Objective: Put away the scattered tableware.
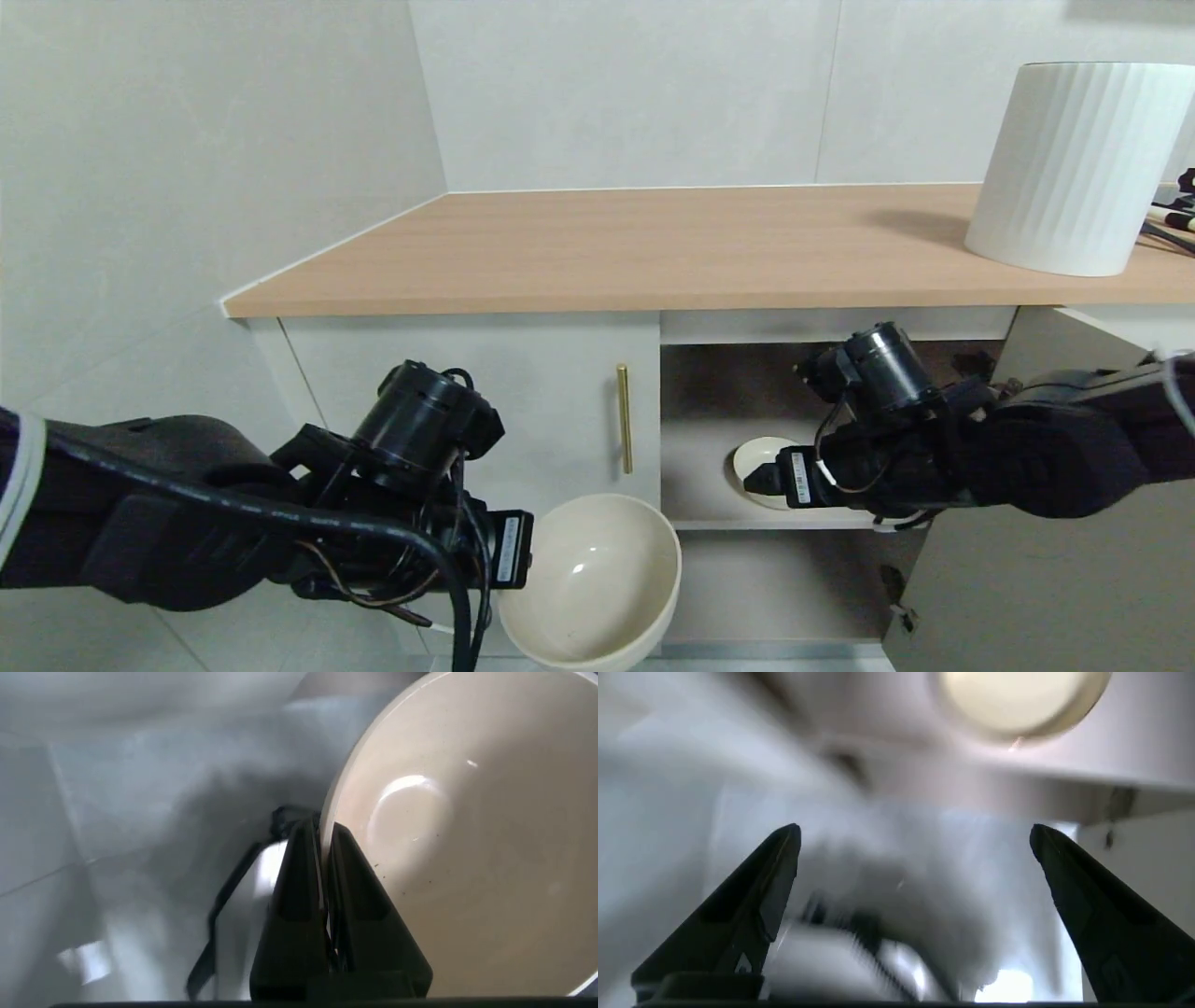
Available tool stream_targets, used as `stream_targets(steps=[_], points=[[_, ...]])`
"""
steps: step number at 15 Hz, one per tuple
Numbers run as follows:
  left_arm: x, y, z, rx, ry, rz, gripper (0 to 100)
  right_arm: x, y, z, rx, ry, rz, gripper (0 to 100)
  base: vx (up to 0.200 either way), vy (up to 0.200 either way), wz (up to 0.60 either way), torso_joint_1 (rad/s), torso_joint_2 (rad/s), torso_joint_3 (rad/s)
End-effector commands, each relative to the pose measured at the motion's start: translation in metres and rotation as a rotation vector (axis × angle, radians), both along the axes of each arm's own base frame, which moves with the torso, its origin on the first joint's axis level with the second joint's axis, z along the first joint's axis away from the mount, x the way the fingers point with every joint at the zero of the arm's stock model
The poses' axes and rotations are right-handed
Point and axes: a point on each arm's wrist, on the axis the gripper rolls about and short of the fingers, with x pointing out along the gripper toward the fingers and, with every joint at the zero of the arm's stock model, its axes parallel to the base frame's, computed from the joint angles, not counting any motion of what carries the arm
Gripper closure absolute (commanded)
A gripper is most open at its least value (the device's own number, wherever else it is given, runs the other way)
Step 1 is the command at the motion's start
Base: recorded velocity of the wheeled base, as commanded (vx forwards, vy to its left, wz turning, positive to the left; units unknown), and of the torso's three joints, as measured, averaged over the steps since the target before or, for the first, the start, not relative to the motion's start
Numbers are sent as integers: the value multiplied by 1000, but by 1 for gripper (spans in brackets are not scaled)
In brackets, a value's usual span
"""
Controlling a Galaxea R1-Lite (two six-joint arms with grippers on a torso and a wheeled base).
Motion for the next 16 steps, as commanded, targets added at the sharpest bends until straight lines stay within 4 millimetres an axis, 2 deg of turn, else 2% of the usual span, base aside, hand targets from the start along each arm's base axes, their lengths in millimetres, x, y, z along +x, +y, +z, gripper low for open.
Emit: stream_targets(steps=[1, 4, 7, 11, 16], points=[[-3, -12, -16, 40, 44, -38, 100, -46, 6, 48, 83, -66, 109, 0, 0, 0, 0, 0, 0, 0], [-12, -28, -26, 55, 80, -81, 100, -68, 24, 46, 105, -10, 210, 0, 0, 0, 0, 0, 0, 0], [-12, -28, -25, 55, 75, -77, 100, -76, 41, 27, 48, 65, 268, 0, 0, 0, 0, 0, 0, 0], [-15, -31, -23, 114, 17, -47, 100, -68, 56, -4, -17, 145, 271, 0, 0, 0, 0, 0, 0, 0], [-19, -32, -19, 106, 8, -58, 100, -63, 66, -23, -31, 193, 244, 0, 0, 0, 0, 0, 0, 0]])
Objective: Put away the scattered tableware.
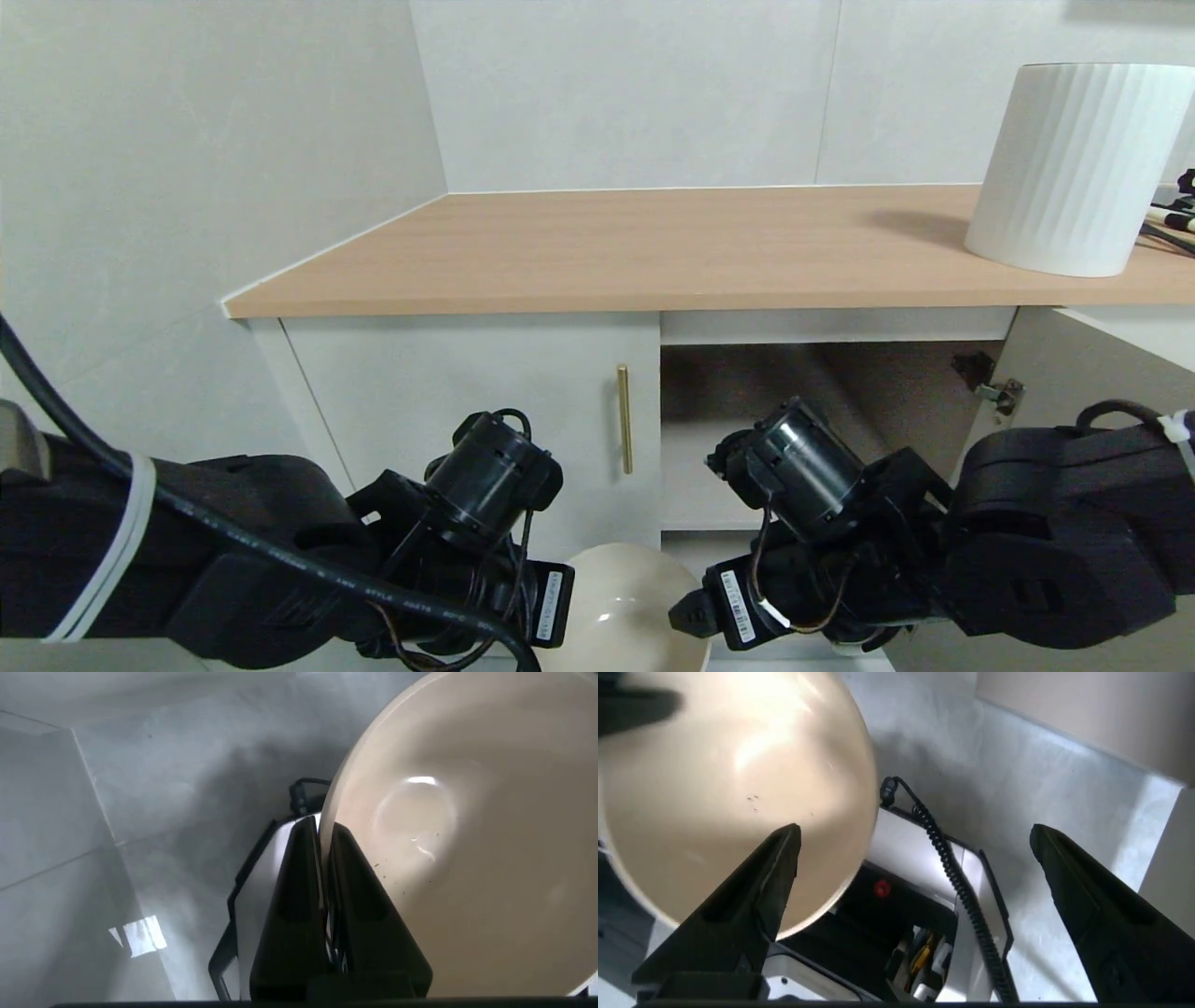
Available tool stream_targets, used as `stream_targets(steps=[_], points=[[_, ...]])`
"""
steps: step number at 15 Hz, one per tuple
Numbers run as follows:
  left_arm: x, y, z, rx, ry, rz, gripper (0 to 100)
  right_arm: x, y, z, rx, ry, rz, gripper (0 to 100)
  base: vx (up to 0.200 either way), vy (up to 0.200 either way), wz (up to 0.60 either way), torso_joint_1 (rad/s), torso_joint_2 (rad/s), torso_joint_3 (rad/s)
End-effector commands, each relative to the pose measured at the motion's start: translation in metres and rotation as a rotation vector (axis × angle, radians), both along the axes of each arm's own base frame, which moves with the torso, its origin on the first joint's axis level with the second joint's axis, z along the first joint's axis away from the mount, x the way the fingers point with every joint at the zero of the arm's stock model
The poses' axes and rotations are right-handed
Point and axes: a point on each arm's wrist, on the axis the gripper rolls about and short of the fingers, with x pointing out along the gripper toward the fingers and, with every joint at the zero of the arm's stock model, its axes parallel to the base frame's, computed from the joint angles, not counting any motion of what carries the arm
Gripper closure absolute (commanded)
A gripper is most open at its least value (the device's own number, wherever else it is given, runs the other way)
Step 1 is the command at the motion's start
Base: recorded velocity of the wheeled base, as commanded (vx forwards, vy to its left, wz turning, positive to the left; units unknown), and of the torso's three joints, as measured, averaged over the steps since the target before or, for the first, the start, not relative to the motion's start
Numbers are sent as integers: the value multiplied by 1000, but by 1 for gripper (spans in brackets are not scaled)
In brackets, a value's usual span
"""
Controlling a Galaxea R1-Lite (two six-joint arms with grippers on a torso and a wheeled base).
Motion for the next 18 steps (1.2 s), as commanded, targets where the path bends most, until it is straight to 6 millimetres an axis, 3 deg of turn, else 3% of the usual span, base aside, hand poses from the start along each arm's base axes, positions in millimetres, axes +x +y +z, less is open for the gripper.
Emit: stream_targets(steps=[1, 4, 5, 18], points=[[-2, 0, 2, -6, -6, -4, 100, 3, 4, -9, -18, 19, -4, 0, 0, 0, 0, 0, 0, 0], [-2, -1, 2, -3, -4, -5, 100, 3, 5, -9, -17, 18, -2, 0, 0, 0, 0, 0, 0, 0], [-1, -1, 1, -3, -2, -6, 100, 3, 4, -9, -18, 19, -4, 100, 0, 0, 0, 0, 0, 0], [-1, -1, 0, 1, 2, -4, 100, 2, 4, -10, -22, 24, -1, 100, 0, 0, 0, 0, 0, 0]])
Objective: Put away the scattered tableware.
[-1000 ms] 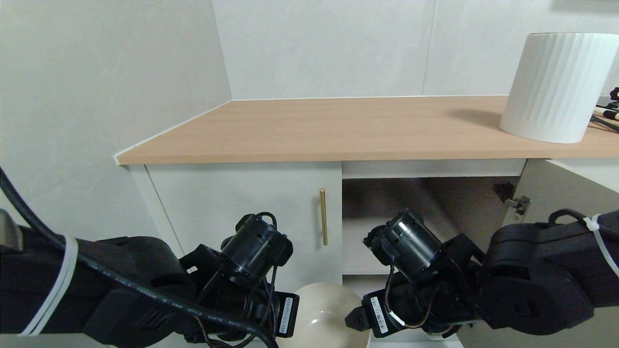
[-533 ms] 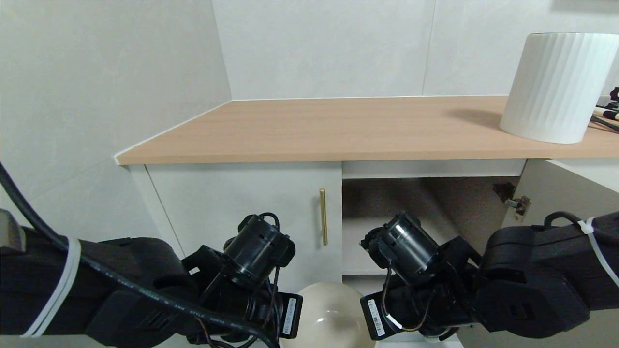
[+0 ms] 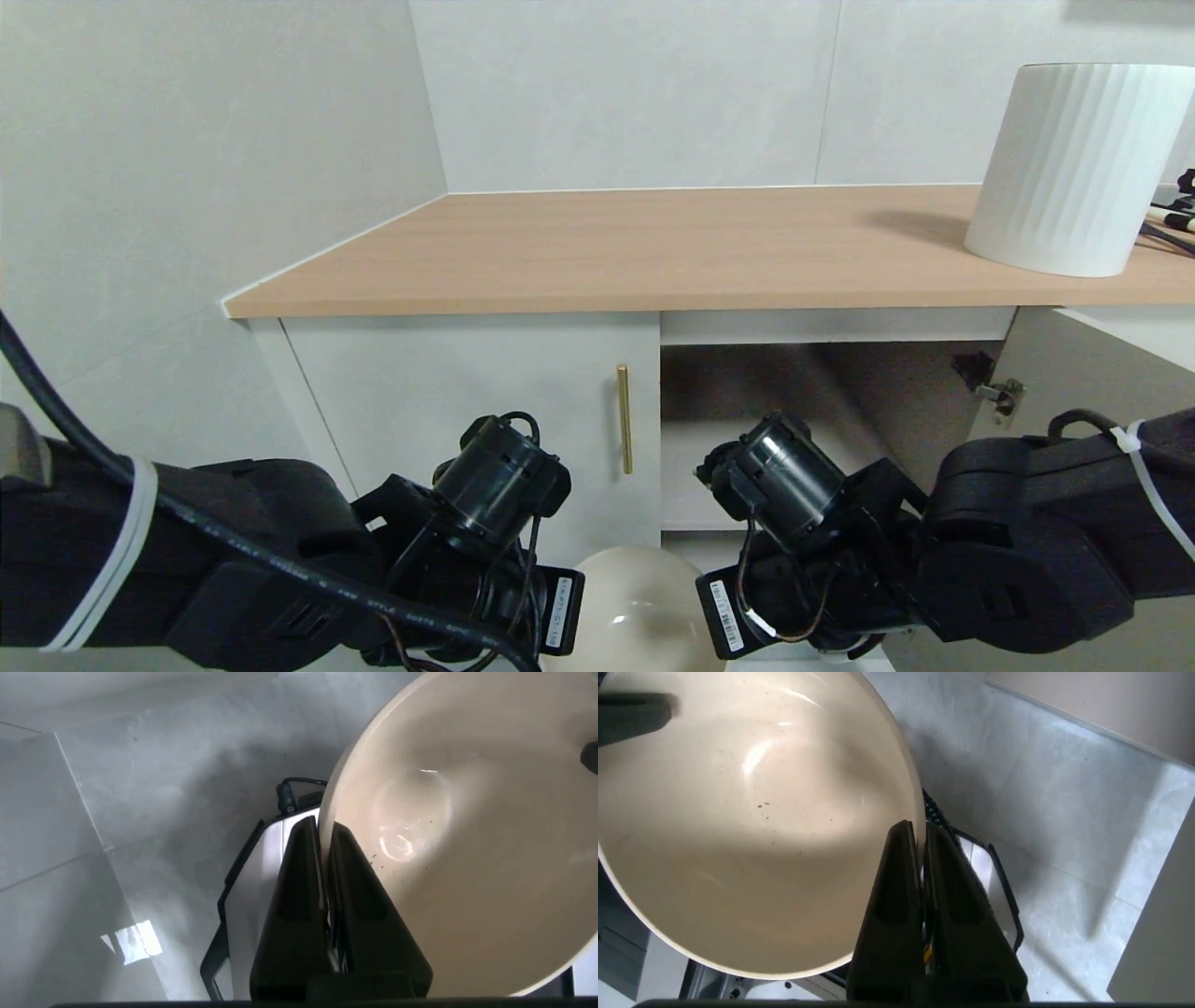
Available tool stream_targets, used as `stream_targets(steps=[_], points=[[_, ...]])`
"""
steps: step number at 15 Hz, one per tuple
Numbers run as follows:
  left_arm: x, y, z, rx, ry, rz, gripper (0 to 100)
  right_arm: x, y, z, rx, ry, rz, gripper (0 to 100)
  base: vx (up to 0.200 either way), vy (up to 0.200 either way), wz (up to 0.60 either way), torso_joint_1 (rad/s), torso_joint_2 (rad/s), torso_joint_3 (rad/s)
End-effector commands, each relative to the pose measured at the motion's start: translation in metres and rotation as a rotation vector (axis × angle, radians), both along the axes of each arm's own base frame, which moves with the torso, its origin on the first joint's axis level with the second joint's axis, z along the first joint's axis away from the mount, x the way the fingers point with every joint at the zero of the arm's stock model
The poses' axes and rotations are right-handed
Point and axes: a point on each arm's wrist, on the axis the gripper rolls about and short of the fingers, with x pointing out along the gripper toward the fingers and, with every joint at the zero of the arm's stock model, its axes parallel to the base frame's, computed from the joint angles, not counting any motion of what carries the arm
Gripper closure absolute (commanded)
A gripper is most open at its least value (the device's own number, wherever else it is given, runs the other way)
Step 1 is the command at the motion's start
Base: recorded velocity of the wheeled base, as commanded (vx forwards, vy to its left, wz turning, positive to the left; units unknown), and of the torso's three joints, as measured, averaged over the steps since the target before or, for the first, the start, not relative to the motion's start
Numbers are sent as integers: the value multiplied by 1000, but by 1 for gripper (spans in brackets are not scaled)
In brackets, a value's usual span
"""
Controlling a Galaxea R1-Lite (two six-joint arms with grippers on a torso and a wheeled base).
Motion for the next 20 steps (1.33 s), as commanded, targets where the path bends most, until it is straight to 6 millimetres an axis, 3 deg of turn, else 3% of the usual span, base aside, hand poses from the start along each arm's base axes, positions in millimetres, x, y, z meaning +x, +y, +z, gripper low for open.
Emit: stream_targets(steps=[1, 2, 3, 11, 15, 20], points=[[0, 0, 0, 3, 1, 1, 100, 0, 0, -1, -4, 3, 0, 100, 0, 0, 0, 0, 0, 0], [-1, 1, -1, 5, 1, 0, 100, 0, 0, -1, -6, 4, 0, 100, 0, 0, 0, 0, 0, 0], [-1, 1, -1, 4, 2, 1, 0, 0, 0, -1, -6, 4, 0, 100, 0, 0, 0, 0, 0, 0], [-1, 1, 3, -10, -9, 1, 0, 0, 0, -2, -8, 6, 0, 100, 0, 0, 0, 0, 0, 0], [0, 0, 8, -47, -26, 32, 0, 8, 0, -14, -37, 18, -26, 100, 0, 0, 0, 0, 0, 0], [0, 1, 11, -55, -36, 37, 0, 42, -42, -11, -17, 29, -220, 100, 0, 0, 0, 0, 0, 0]])
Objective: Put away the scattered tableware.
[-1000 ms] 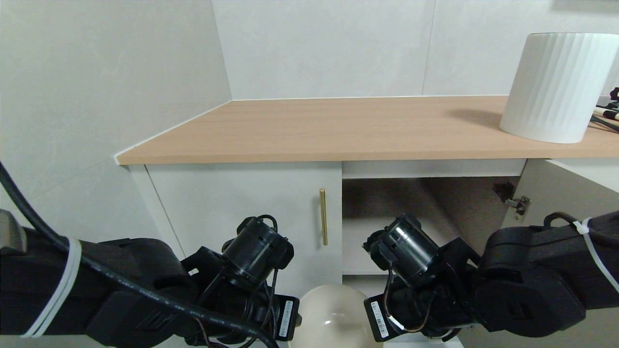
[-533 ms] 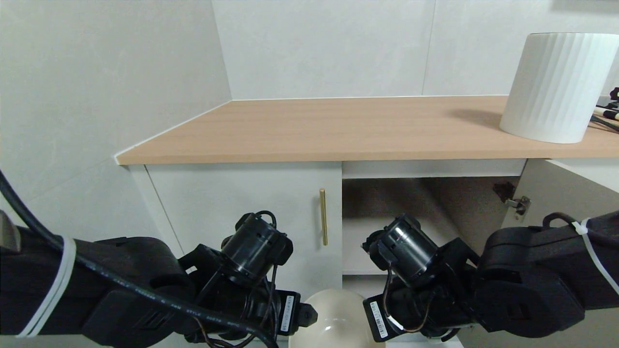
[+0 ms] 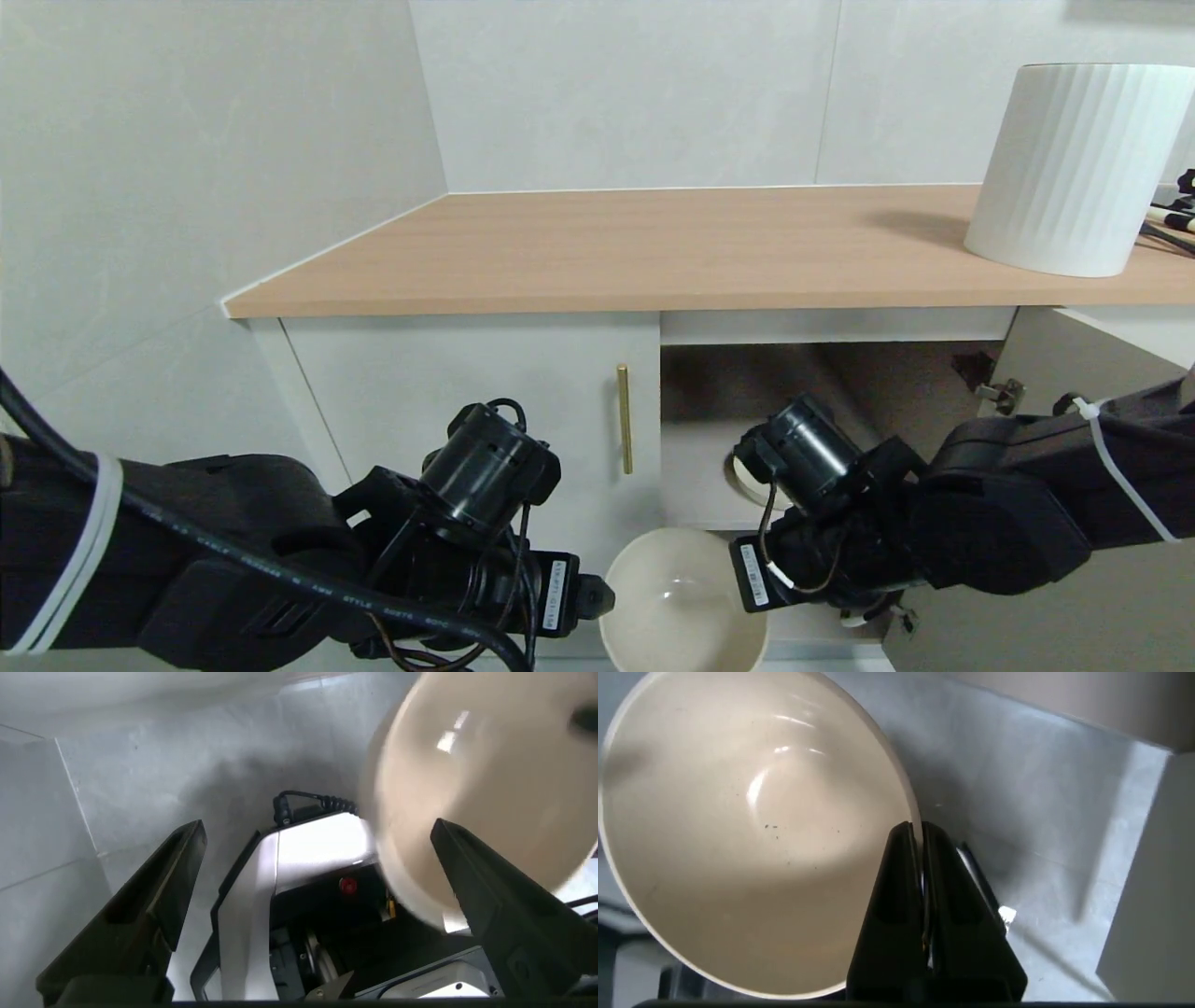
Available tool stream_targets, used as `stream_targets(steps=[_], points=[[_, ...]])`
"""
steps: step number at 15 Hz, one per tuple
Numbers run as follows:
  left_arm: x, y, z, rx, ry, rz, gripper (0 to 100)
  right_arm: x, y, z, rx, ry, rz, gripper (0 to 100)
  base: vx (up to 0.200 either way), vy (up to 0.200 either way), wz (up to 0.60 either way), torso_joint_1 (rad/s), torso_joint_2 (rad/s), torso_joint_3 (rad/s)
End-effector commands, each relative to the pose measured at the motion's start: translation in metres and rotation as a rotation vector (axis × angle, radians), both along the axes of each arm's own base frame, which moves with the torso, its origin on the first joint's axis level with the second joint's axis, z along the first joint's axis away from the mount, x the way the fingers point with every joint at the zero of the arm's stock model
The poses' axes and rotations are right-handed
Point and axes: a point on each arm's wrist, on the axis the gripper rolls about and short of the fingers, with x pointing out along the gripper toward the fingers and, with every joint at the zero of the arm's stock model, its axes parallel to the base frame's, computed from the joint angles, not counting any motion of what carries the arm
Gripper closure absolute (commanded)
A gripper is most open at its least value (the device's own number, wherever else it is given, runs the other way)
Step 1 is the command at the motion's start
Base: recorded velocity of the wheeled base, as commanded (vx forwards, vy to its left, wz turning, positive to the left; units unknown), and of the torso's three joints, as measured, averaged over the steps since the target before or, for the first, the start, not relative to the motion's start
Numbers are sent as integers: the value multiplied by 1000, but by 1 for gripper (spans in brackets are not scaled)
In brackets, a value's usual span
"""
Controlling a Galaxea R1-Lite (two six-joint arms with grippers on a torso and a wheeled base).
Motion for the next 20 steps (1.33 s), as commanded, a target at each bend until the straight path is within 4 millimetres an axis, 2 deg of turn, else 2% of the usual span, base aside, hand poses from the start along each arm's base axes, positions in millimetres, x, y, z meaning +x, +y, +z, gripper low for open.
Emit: stream_targets(steps=[1, 3, 5, 6, 10, 15, 20], points=[[0, 1, 2, -4, -5, 2, 0, 16, -22, -2, 4, 13, -101, 100, 0, 0, 0, 0, 0, 0], [0, 1, 2, -5, -7, 2, 0, 38, -43, -6, 33, -5, -210, 100, 0, 0, 0, 0, 0, 0], [0, 1, 2, -5, -7, 2, 0, 49, -57, -11, 58, -9, -290, 100, 0, 0, 0, 0, 0, 0], [0, 1, 2, -5, -7, 2, 0, 63, -65, -18, 83, -42, -354, 100, 0, 0, 0, 0, 0, 0], [0, 1, 2, -5, -7, 3, 0, 95, -76, -40, 109, -130, -522, 100, 0, 0, 0, 0, 0, 0], [1, 1, 1, -1, -4, 6, 0, 135, -88, -51, 134, -196, -615, 100, 0, 0, 0, 0, 0, 0], [0, 1, 0, 2, 0, 6, 0, 159, -98, -71, 102, -200, -670, 100, 0, 0, 0, 0, 0, 0]])
